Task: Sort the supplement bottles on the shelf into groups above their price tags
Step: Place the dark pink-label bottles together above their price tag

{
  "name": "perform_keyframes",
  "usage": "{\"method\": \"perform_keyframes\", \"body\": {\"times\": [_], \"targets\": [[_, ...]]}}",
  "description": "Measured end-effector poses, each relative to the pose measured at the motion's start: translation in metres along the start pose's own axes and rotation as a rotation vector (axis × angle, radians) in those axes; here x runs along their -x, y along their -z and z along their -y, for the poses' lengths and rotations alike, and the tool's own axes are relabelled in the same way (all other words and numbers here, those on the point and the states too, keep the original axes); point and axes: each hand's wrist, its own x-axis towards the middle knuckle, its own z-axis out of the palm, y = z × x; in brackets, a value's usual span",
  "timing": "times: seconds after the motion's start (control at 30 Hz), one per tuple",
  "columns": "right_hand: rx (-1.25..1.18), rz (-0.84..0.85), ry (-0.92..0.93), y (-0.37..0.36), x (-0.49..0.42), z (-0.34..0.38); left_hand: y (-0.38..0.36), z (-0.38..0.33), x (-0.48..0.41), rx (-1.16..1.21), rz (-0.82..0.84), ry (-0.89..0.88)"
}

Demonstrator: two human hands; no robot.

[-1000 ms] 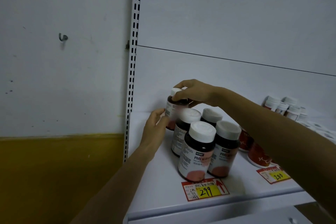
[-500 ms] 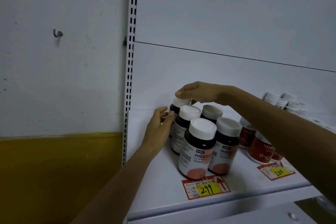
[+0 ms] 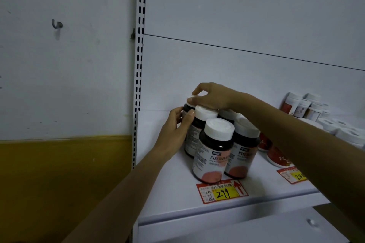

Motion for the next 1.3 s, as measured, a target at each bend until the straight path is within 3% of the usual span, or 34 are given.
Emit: {"method": "perform_keyframes", "body": {"times": [1.0,1.3], "targets": [[0.063,0.037,-0.052,0.0,-0.002,0.008,0.001,-0.001,0.002,0.0,-0.027,0.019],[0.037,-0.019,0.04,0.025,0.011,0.003,-0.003,-0.043,0.01,-0.184,-0.273,-0.025]]}}
